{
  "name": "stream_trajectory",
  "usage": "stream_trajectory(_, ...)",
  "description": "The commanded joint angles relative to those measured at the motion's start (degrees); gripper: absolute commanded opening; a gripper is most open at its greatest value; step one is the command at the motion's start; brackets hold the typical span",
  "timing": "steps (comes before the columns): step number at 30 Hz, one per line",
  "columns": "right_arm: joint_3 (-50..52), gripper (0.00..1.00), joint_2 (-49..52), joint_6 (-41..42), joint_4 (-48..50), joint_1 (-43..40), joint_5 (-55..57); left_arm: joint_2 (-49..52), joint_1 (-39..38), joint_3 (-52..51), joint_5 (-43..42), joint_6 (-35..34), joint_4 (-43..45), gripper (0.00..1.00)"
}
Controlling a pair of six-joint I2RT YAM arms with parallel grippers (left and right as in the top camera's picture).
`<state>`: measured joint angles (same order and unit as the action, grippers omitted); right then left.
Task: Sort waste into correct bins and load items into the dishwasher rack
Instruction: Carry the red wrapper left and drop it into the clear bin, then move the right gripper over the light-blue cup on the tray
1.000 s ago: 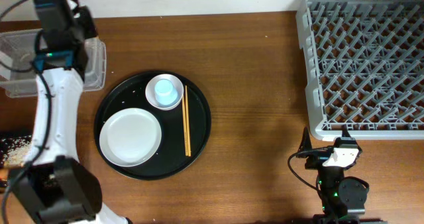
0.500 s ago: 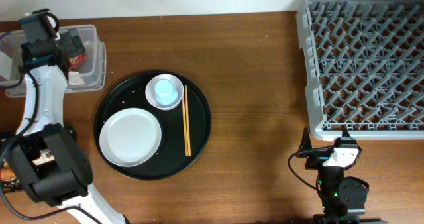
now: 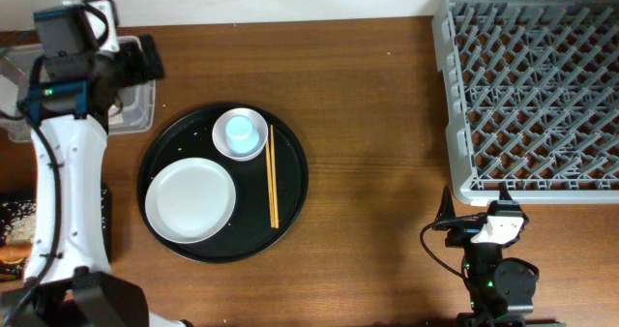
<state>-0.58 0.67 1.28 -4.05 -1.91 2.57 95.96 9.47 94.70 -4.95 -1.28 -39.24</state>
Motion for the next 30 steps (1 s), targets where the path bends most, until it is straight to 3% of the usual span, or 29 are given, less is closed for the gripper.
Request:
stream_trajectory(1,0.26,0.98,-0.46,0.02,-0.44,-0.37,0.70,0.07,-0.48,0.07,-8.92,-1.09,-8.85,0.99)
stream_trajectory(4,0.26,0.98,-0.46,0.02,-0.44,-0.37,0.70,0.13,-0.48,0.07,-8.96,-1.01,-15.23,0.99)
stream_trajectory(8,0.26,0.99,-0.46,0.02,-0.44,-0.37,0.70,0.13,1.68,0.07,-5.75,-2.34,-16.59,0.99)
stream_trajectory(14,0.26,0.99,-0.46,0.02,-0.44,-0.37,0.72,0.13,13.64,0.07,-5.77,-23.89,-16.81,0.99)
stream_trajectory(20,0.26,0.99,-0.46,0.02,-0.44,-0.37,0.72,0.13,19.43,0.07,-5.75,-24.63,-17.64,0.99)
stream_trajectory(30,0.26,0.98,-0.46,2.21,0.04,-0.37,-0.37,0.13,20.41,0.07,-5.75,-24.61,-17.64,0.99)
